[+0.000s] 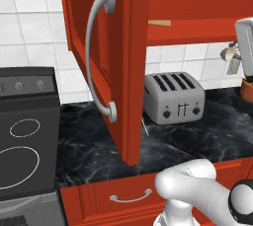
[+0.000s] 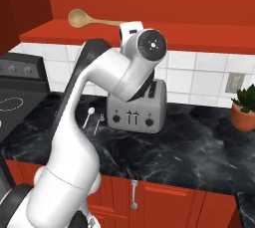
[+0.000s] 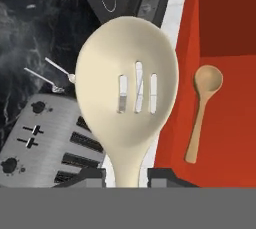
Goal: Organize the utensils by type. Pick up the wooden spoons from the counter and place them in the open cabinet. Then pick up the metallic utensils from the counter and place them in the open drawer.
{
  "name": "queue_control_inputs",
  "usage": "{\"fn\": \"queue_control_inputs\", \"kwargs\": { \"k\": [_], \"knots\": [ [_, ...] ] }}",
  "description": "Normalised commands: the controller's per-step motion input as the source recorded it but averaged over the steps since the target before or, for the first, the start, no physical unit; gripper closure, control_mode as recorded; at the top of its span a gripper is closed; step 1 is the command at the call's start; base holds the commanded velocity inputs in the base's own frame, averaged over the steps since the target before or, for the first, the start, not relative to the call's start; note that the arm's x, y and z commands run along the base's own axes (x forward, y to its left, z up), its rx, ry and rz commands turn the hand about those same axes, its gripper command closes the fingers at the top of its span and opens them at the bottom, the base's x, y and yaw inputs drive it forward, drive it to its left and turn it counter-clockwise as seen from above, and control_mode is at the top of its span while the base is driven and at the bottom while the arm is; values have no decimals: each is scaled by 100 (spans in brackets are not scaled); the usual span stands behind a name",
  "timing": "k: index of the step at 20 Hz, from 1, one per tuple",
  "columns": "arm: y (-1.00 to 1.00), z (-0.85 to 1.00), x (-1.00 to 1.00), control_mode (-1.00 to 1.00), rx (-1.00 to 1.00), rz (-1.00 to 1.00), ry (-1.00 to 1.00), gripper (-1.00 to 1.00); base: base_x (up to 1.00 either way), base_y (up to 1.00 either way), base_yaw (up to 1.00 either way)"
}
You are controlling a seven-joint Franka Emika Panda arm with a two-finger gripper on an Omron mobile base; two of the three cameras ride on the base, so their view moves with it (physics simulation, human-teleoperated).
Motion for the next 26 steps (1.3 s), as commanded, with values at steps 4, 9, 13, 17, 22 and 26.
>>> {"fn": "queue_control_inputs", "kwargs": {
  "k": [4, 9, 13, 17, 22, 26],
  "knots": [
    [-17, 36, 37, -100, -7, 0, 0, 100, 0, 0, 0],
    [-25, 38, 20, -100, -6, 0, 0, 100, 0, 0, 0],
    [-19, 40, 34, -100, -1, 0, 0, 100, 0, 0, 0],
    [-2, 27, 49, -100, 8, 0, 0, 100, 0, 0, 0],
    [0, 1, 46, -100, 15, 0, -6, 100, 0, 0, 0],
    [0, 0, 45, -100, 3, 0, -11, 100, 0, 0, 0]
  ]
}}
